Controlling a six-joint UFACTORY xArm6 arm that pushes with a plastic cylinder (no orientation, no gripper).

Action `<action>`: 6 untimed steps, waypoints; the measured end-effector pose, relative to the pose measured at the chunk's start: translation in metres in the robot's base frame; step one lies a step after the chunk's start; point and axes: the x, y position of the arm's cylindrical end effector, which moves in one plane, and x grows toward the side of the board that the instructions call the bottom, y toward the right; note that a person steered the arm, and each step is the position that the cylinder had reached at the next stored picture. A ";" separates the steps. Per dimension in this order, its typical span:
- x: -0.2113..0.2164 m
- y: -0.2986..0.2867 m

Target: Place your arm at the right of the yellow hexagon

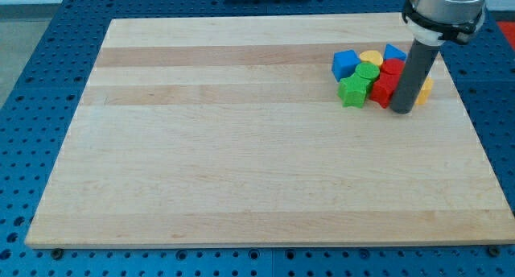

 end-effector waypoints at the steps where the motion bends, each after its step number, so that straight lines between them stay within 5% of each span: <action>1: -0.014 0.002; 3: -0.012 0.002; 5: 0.094 0.038; 6: 0.052 0.103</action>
